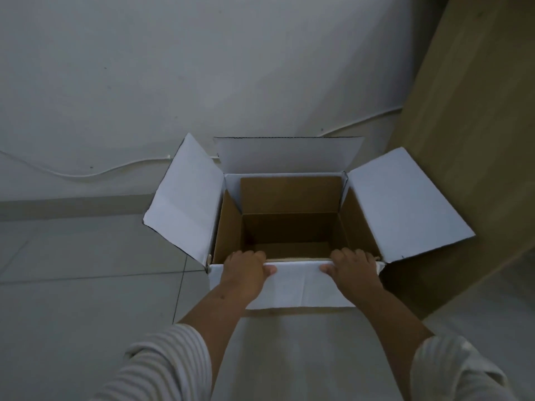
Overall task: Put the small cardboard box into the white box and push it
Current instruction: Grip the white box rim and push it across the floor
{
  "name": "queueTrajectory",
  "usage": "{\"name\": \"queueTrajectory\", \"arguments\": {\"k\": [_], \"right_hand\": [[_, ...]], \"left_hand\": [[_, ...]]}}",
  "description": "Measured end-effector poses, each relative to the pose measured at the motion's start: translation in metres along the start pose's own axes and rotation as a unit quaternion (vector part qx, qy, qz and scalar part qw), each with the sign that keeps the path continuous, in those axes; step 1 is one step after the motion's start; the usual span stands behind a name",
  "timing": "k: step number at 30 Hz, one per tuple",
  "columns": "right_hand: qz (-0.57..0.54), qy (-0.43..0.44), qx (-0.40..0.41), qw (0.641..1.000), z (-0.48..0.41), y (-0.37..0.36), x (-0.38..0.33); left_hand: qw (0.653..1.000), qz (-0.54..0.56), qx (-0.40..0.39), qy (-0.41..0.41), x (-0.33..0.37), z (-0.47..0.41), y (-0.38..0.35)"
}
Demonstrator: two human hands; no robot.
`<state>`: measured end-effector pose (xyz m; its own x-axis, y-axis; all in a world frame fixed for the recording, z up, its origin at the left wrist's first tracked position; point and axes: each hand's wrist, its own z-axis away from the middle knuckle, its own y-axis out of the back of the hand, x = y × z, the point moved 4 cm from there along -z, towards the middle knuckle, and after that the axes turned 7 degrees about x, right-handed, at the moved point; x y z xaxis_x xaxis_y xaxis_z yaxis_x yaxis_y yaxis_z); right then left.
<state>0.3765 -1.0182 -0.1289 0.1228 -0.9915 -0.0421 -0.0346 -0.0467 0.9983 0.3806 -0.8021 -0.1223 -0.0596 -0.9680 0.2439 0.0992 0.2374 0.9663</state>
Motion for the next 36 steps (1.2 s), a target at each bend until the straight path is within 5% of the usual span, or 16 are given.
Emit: {"name": "queueTrajectory", "arguments": {"k": [8, 24, 36], "right_hand": [[0.013, -0.017, -0.011, 1.0, -0.001, -0.002, -0.003], [-0.07, 0.05, 0.127, 0.988, -0.038, -0.013, 0.048], [-0.103, 0.059, 0.12, 0.986, -0.069, -0.013, 0.069]], "left_hand": [[0.997, -0.048, 0.026, -0.045, -0.002, -0.005, -0.009], [0.995, -0.043, 0.091, -0.004, 0.03, -0.036, -0.019], [0.99, -0.051, 0.131, 0.028, 0.045, -0.06, -0.02]]}}
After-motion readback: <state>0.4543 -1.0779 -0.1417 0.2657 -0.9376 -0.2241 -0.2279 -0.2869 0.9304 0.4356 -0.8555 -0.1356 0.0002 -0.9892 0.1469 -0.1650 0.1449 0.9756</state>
